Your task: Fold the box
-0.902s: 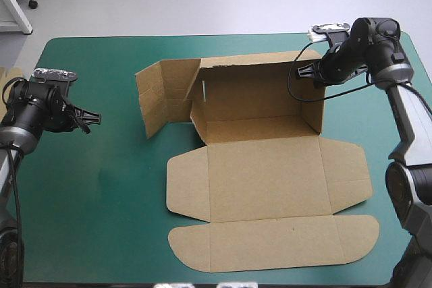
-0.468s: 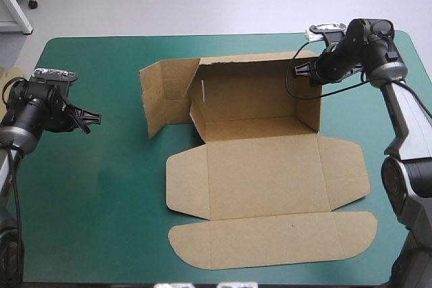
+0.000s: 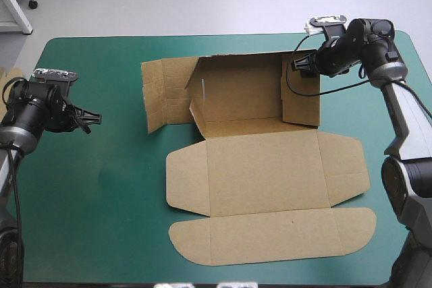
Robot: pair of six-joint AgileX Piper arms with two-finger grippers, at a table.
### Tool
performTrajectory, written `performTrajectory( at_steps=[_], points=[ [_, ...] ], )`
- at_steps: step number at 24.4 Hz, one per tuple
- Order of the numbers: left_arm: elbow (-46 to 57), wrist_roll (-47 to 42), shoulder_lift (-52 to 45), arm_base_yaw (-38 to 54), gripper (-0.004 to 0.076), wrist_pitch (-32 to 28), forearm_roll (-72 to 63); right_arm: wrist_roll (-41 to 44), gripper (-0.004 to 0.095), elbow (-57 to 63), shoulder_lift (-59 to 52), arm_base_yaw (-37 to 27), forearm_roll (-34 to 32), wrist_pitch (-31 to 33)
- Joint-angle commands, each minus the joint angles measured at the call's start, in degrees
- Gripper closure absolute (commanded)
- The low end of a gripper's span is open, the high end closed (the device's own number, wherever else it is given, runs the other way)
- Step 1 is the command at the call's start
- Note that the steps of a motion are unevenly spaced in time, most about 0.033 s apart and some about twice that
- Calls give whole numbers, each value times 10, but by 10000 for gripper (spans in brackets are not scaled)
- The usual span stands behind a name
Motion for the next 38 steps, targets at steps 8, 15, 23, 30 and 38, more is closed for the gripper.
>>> performTrajectory(
  at_steps=[8,15,23,30,38],
  points=[
    [-17,10,-20,-1,645,-15,5,-6,348,11,-51,-6,8,27],
    [-17,10,-20,-1,645,-15,4,-25,358,210,-197,-6,17,-90],
    [-17,12,-20,-1,645,-15,1,-72,346,426,-319,6,67,-297],
    [-17,20,-20,-1,645,-3,-4,-94,300,456,-249,22,64,-439],
    [-17,25,-20,-1,645,-1,-10,-94,708,451,-210,22,68,-452]
  ],
)
